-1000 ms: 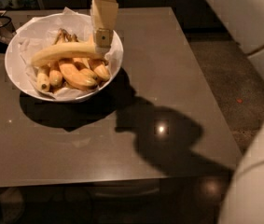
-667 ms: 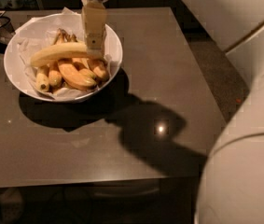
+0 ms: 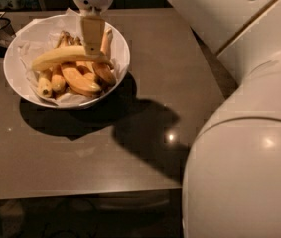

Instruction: Pick banana from white bowl

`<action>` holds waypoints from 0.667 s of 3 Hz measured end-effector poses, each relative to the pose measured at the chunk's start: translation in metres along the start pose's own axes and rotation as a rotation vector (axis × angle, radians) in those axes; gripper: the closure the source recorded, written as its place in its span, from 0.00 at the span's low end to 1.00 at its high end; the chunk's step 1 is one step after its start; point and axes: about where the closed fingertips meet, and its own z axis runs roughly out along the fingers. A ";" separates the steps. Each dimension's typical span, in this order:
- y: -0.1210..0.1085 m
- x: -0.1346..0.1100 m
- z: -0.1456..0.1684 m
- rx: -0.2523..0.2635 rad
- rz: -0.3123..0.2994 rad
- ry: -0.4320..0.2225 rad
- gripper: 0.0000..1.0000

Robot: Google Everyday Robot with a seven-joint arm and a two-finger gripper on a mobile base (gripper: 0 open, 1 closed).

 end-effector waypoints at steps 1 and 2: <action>0.000 -0.010 0.009 -0.025 -0.015 -0.008 0.36; 0.003 -0.022 0.016 -0.053 -0.021 -0.030 0.34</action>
Offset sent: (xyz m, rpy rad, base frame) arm -0.0293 0.0147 -0.0213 -0.0517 0.1667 0.0560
